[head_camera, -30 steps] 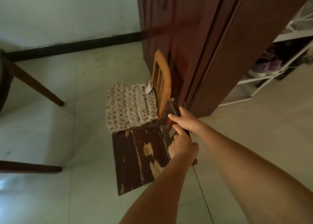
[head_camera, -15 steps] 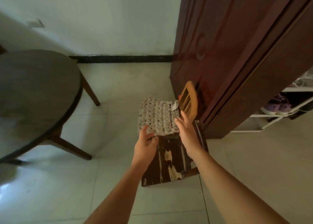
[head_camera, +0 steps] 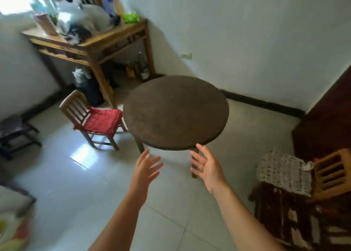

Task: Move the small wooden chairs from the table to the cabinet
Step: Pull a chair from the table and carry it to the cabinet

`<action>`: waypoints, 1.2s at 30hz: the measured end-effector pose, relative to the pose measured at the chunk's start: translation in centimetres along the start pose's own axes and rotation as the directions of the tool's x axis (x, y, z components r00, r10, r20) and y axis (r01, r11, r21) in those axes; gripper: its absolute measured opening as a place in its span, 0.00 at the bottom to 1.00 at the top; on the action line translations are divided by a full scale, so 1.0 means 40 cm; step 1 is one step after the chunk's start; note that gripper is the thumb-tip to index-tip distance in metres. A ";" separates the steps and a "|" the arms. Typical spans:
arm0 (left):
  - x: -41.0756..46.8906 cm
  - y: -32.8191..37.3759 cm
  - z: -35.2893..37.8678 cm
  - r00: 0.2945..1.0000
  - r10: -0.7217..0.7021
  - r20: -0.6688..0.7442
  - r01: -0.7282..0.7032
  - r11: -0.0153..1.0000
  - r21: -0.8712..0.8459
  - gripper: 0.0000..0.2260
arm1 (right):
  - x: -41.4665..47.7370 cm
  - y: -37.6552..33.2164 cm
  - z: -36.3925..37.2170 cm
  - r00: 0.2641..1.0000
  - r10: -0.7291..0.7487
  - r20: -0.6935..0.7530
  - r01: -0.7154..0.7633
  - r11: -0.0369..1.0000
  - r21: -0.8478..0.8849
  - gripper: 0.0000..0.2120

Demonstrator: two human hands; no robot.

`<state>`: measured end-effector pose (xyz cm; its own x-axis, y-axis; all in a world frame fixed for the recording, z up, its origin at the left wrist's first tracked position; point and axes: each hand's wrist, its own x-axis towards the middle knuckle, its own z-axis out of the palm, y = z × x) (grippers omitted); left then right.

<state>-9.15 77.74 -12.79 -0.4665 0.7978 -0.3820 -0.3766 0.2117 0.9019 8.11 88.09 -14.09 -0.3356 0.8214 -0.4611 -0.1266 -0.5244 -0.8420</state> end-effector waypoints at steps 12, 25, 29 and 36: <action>0.145 0.318 -0.806 0.949 0.104 -0.299 -0.129 0.990 -0.065 0.17 | 0.190 0.086 0.839 0.943 0.084 0.321 0.013 0.957 -0.291 0.17; 0.641 0.712 -1.380 0.930 0.150 -0.336 -0.103 0.983 0.153 0.19 | 0.623 0.067 1.537 0.931 0.094 0.353 0.024 0.949 -0.314 0.19; 0.820 0.777 -1.505 0.953 0.134 -0.273 -0.080 0.976 0.202 0.21 | 0.742 0.080 1.682 0.952 0.075 0.298 0.029 0.944 -0.330 0.21; 1.181 0.917 -1.700 0.992 0.059 -0.111 -0.018 0.942 0.335 0.19 | 0.952 0.118 1.902 0.991 0.063 0.114 -0.030 0.963 -0.269 0.24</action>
<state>-99.42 84.82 -11.47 -0.5737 0.7413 -0.3484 -0.0779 0.3740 0.9241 -76.27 99.82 -14.33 -0.4473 0.7556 -0.4785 0.1397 -0.4695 -0.8718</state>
